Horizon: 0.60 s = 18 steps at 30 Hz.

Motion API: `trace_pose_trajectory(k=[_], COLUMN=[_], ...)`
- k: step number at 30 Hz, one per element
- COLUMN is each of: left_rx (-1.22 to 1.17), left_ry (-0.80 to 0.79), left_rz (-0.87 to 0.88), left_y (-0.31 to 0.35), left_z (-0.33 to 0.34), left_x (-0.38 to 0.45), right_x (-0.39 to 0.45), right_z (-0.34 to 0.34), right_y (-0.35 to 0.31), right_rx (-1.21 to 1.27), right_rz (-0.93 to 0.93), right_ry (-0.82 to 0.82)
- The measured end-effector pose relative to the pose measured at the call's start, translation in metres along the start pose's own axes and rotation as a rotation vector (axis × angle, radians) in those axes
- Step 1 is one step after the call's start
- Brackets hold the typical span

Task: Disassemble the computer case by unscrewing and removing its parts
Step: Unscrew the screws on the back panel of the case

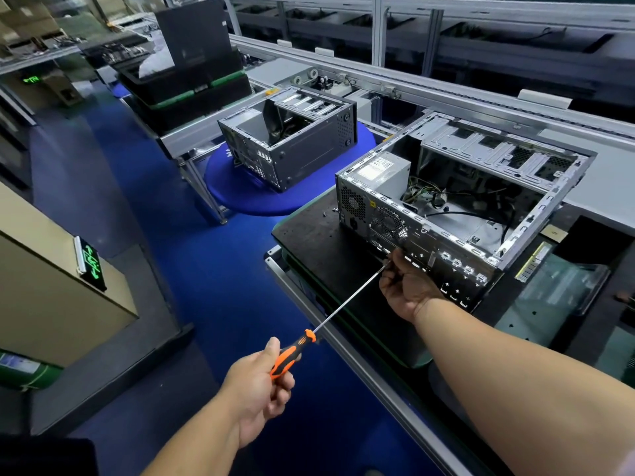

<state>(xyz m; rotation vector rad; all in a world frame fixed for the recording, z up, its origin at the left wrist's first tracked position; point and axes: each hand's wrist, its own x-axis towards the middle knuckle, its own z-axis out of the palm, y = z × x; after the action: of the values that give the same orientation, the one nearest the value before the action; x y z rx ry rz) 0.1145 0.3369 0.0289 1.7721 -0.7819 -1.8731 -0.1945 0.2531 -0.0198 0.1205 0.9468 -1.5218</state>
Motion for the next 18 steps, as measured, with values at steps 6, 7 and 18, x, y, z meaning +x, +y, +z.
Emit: trace_pose_trajectory(k=[6, 7, 18], left_rx=[0.242, 0.312, 0.407], left_ry=[0.028, 0.061, 0.24], left_rz=[0.288, 0.34, 0.528], left_y=[-0.0027, -0.0035, -0.0027], left_z=[0.0027, 0.003, 0.0039], left_x=[-0.0007, -0.0009, -0.0011], right_x=[-0.0011, -0.001, -0.0014], right_z=[0.0013, 0.0019, 0.0021], right_y=[0.0003, 0.0003, 0.0039], right_rx=[0.009, 0.01, -0.057], right_rz=[0.001, 0.001, -0.002], right_ry=[0.008, 0.012, 0.043])
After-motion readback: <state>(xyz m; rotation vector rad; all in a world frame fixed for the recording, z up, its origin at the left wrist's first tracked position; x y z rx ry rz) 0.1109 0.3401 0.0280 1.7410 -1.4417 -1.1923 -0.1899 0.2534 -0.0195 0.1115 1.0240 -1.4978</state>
